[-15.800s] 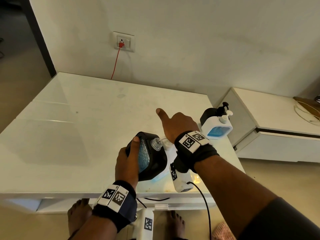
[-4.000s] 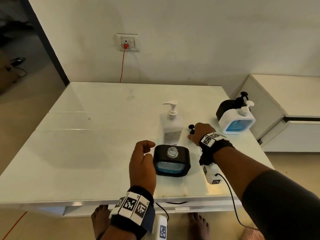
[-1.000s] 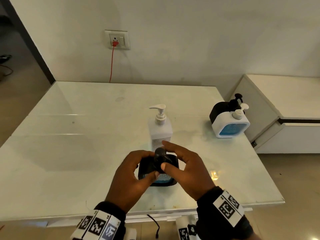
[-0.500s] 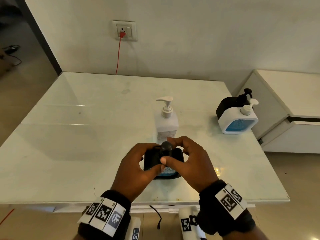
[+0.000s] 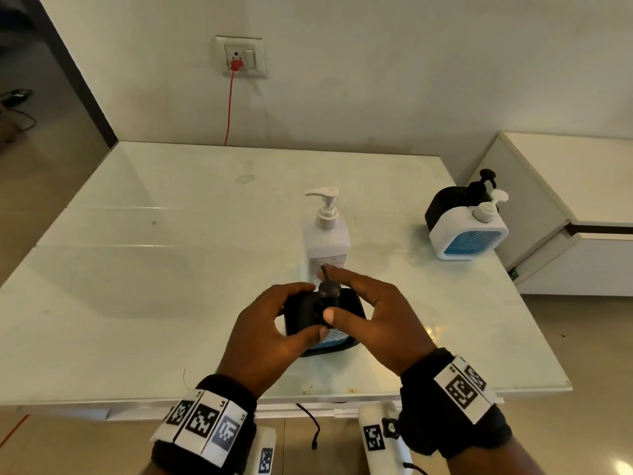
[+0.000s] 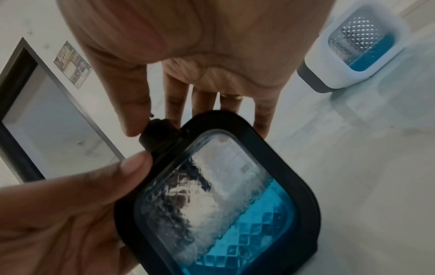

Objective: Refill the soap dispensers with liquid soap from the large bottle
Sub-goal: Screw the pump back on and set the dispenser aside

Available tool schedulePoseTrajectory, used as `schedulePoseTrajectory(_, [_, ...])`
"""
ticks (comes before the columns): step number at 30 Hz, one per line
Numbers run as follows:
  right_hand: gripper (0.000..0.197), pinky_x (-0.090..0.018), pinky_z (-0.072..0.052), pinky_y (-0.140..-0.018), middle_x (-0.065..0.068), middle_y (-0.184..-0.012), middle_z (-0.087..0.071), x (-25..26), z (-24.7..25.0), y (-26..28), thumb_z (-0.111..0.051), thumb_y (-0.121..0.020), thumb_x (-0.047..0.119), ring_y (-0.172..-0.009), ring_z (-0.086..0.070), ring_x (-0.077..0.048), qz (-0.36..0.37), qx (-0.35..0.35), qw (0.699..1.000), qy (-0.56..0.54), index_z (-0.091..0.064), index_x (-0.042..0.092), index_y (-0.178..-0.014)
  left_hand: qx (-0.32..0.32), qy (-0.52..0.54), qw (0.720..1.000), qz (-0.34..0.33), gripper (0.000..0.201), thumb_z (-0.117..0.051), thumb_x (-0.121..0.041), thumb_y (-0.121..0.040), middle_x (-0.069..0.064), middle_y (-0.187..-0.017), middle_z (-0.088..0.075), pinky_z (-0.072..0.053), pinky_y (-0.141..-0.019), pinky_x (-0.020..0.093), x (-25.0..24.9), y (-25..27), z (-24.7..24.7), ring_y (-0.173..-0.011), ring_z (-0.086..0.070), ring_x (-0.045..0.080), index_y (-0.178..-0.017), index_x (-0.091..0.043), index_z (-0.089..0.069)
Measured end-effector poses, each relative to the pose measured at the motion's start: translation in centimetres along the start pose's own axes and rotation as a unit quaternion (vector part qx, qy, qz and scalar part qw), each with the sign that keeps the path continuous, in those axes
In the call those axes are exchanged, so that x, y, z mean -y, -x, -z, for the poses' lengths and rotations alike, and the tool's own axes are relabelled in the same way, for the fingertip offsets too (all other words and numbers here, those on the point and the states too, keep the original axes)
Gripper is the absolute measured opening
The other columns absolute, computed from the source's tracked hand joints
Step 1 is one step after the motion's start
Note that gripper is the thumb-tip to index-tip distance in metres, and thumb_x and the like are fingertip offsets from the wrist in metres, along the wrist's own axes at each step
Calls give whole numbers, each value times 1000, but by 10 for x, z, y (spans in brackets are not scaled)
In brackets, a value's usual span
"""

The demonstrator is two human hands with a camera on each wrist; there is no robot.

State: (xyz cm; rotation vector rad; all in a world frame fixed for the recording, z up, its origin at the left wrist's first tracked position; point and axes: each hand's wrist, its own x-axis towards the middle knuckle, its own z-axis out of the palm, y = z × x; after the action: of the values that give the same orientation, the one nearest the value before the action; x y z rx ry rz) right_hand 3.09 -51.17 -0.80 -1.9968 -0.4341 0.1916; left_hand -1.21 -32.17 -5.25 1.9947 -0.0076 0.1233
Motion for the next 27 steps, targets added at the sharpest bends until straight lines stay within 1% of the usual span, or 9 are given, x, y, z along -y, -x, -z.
schedulePoseTrajectory(2, [46, 2, -35, -86, 27, -120, -58, 0, 1, 0, -75, -86, 20, -108, -48, 26, 10, -2, 1000, 12, -62, 26, -130, 4, 3, 1000, 3, 54, -90, -34, -78, -29, -116, -63, -41, -89, -2, 2, -1, 0, -110, -55, -19, -115, -53, -55])
schedulePoseTrajectory(5, [36, 1, -39, -80, 20, -110, -65, 0, -5, -1, -82, -78, 27, -102, -53, 20, 0, -35, 999, 21, -66, 21, -110, 5, 3, 1000, -2, 55, -84, -50, -69, -27, -117, -65, -42, -90, 0, 0, -1, 0, -111, -58, -15, -116, -53, -56])
schedulePoseTrajectory(8, [41, 0, -39, -81, 17, -114, -66, -2, -5, -3, -82, -78, 30, -104, -55, 16, -5, -30, 999, 19, -63, 22, -113, 3, 9, 1000, 2, 56, -75, -62, -64, -27, -116, -66, -43, -91, 2, -2, -1, 0, -113, -59, -12, -116, -51, -57])
schedulePoseTrajectory(13, [48, 3, -26, -96, 25, -139, -48, -5, 4, -3, -73, -88, 22, -122, -37, 26, 23, 54, 997, 42, -55, 42, -128, 20, 10, 1000, 13, 52, -89, -39, -78, -27, -120, -65, -42, -90, -1, -1, -1, -1, -114, -57, -14, -117, -52, -57])
schedulePoseTrajectory(17, [46, 2, -33, -91, 24, -125, -59, -7, -2, -4, -83, -78, 20, -110, -46, 27, 24, -19, 999, 30, -69, 29, -121, 25, 1, 1000, 13, 54, -87, -28, -80, -23, -121, -66, -41, -90, -1, 1, -2, 0, -115, -56, -12, -119, -49, -56])
schedulePoseTrajectory(20, [42, 4, -33, -87, 33, -113, -57, -4, -1, -4, -82, -78, 16, -105, -46, 29, 34, -12, 999, 22, -67, 33, -113, 32, 0, 999, 10, 54, -87, -30, -79, -26, -119, -65, -41, -90, -1, 0, -2, 2, -114, -56, -14, -118, -50, -56])
schedulePoseTrajectory(22, [42, 2, -32, -91, 28, -123, -58, -4, 2, -4, -78, -84, 18, -114, -45, 25, 27, 39, 999, 9, -63, 34, -121, 39, 2, 999, 7, 52, -86, -35, -78, -28, -119, -65, -42, -92, 1, -1, -1, 4, -114, -57, -13, -119, -50, -57])
schedulePoseTrajectory(24, [48, -1, -30, -100, 25, -139, -49, -7, 3, -6, -70, -91, 23, -127, -38, 19, 29, 94, 995, 10, -52, 43, -130, 50, 5, 999, 9, 53, -83, -42, -76, -29, -118, -66, -44, -93, 3, 0, -2, 5, -116, -59, -10, -121, -51, -56])
schedulePoseTrajectory(27, [54, -3, -27, -106, 24, -152, -33, -13, 2, -8, -65, -94, 29, -133, -27, 21, 24, 110, 993, 28, -41, 48, -138, 60, 9, 998, 7, 57, -87, -46, -77, -34, -120, -66, -45, -94, 4, 2, -1, 6, -117, -59, -10, -124, -52, -55])
